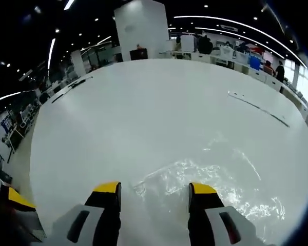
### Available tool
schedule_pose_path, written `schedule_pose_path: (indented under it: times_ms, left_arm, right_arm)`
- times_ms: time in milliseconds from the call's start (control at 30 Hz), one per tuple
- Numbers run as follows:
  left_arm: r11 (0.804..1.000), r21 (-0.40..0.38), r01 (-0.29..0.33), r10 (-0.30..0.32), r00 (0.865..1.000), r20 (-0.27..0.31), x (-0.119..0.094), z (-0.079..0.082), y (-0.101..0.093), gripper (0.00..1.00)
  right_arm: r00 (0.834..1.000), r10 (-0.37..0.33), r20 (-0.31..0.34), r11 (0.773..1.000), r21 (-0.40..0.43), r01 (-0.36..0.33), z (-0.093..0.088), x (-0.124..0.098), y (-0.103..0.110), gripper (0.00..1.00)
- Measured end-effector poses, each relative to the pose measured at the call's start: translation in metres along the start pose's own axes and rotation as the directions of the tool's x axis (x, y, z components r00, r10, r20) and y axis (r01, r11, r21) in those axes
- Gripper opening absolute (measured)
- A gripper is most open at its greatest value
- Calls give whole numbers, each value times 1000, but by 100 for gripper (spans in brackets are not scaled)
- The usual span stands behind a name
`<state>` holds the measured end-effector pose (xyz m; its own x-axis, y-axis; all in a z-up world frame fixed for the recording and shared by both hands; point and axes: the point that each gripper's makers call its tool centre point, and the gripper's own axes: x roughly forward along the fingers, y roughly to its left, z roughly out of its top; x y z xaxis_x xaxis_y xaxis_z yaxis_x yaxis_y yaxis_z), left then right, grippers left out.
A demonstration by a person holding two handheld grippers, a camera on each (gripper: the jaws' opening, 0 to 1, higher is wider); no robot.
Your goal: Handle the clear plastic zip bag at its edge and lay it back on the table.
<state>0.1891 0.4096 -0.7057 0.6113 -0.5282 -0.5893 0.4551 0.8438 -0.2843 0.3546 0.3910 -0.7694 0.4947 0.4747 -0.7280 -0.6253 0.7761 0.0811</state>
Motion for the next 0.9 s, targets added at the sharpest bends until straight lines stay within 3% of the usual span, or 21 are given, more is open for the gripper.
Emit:
schedule_pose_path:
  times_ms: [300, 367, 900]
  left_arm:
    - [1000, -18, 3, -3, 1000, 0, 1, 0, 0, 65]
    - [1000, -20, 4, -4, 1000, -1, 0, 0, 0, 65]
    - [1000, -30, 3, -3, 1000, 3, 0, 0, 2, 64]
  right_arm:
    - [999, -33, 36, 999, -35, 34, 1, 3, -8, 35]
    - [999, -42, 27, 994, -95, 45, 0, 2, -9, 31]
    - [1000, -1, 13, 994, -111, 2, -1, 10, -10, 2]
